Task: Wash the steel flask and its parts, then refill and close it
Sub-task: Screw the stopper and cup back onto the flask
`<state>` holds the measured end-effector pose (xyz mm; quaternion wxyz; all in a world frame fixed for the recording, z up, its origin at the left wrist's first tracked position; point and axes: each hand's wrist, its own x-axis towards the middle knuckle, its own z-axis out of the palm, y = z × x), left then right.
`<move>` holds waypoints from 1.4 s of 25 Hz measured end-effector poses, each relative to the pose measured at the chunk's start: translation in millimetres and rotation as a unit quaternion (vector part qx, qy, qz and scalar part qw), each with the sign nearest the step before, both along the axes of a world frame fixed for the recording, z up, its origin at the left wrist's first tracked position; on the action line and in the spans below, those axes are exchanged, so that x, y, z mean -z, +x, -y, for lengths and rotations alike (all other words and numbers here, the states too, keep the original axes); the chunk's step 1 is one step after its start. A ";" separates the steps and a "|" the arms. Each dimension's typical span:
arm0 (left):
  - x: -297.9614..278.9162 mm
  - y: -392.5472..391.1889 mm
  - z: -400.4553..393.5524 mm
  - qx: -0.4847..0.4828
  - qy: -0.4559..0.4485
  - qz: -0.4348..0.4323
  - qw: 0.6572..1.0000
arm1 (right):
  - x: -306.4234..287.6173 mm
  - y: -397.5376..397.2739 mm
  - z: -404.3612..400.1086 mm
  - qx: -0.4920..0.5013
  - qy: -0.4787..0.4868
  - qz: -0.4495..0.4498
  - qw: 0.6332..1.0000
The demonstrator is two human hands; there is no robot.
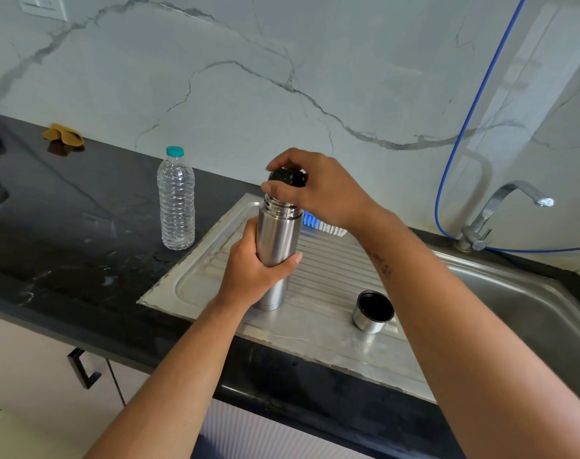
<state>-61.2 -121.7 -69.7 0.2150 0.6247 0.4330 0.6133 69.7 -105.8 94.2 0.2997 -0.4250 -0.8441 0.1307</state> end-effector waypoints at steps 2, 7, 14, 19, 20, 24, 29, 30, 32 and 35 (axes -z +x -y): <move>0.7 0.5 -0.7 0.002 -0.001 -0.005 1.000 | -10.0 -1.5 1.2 0.005 0.031 0.068 0.997; 2.1 1.0 -1.7 -0.001 -0.005 -0.003 1.000 | -22.5 -16.5 5.8 0.058 0.101 0.216 0.969; 1.0 2.4 -1.7 0.003 -0.005 -0.007 1.000 | -25.3 -25.1 8.9 0.128 0.102 0.298 0.940; 2.1 0.6 -2.9 0.004 -0.001 -0.005 1.000 | -40.2 -15.6 10.1 0.033 -0.012 0.289 0.957; 2.1 0.8 -3.2 0.004 -0.003 -0.005 1.000 | -41.5 -15.1 10.1 0.033 -0.018 0.286 0.958; 2.9 1.9 -4.2 0.010 -0.004 -0.003 1.000 | -40.7 -22.7 6.7 0.067 0.023 0.319 0.945; 2.5 2.0 -3.4 0.013 0.003 -0.013 1.000 | -52.8 -12.9 0.7 0.002 -0.035 0.324 0.945; 2.6 2.0 -3.6 0.014 0.002 -0.014 1.000 | -55.6 -9.8 1.3 -0.015 -0.043 0.323 0.945; 2.4 1.4 -3.8 0.014 0.003 -0.013 1.000 | -59.7 -5.9 3.6 -0.053 -0.050 0.320 0.945; 2.8 1.0 -4.0 0.015 0.008 -0.010 1.000 | -62.3 -6.2 4.7 -0.068 -0.063 0.315 0.945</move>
